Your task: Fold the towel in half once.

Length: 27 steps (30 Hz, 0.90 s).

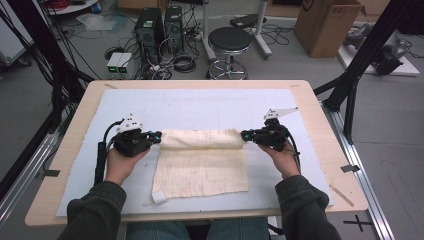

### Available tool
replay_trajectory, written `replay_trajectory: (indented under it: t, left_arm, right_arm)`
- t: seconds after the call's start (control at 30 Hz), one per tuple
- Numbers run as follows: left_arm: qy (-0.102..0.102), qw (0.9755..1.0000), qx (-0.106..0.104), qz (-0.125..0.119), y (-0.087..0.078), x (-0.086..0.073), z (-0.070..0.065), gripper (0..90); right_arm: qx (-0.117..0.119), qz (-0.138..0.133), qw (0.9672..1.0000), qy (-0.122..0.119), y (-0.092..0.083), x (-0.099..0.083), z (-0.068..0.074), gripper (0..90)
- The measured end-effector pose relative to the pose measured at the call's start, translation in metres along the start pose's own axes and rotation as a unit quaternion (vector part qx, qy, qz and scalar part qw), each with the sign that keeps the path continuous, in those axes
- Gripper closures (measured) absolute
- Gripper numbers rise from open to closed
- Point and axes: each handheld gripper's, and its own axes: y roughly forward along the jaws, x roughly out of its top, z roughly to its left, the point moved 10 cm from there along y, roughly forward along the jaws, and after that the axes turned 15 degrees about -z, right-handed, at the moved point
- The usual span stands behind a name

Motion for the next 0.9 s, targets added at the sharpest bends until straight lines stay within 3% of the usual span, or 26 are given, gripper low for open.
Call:
replay_trajectory:
  t: [0.13,0.33,0.43,0.9]
  left_arm:
    - [0.013,0.9999,-0.006,0.001,-0.007,-0.001,-0.006,86.7]
    - [0.01,0.9999,-0.006,0.0,-0.018,-0.01,-0.011,86.6]
    - [0.02,0.9997,-0.011,0.008,-0.022,-0.016,-0.016,86.6]
    - [0.022,0.9992,-0.031,0.012,-0.037,-0.038,-0.039,86.5]
  right_arm:
    - [0.006,0.001,1.0,-0.007,-0.004,-0.002,0.009,84.5]
    - [0.015,0.002,0.9998,-0.014,-0.007,-0.007,0.02,84.6]
    - [0.02,0.006,0.9996,-0.018,-0.008,-0.012,0.025,84.5]
    - [0.036,0.013,0.9989,-0.025,-0.02,-0.035,0.045,84.5]
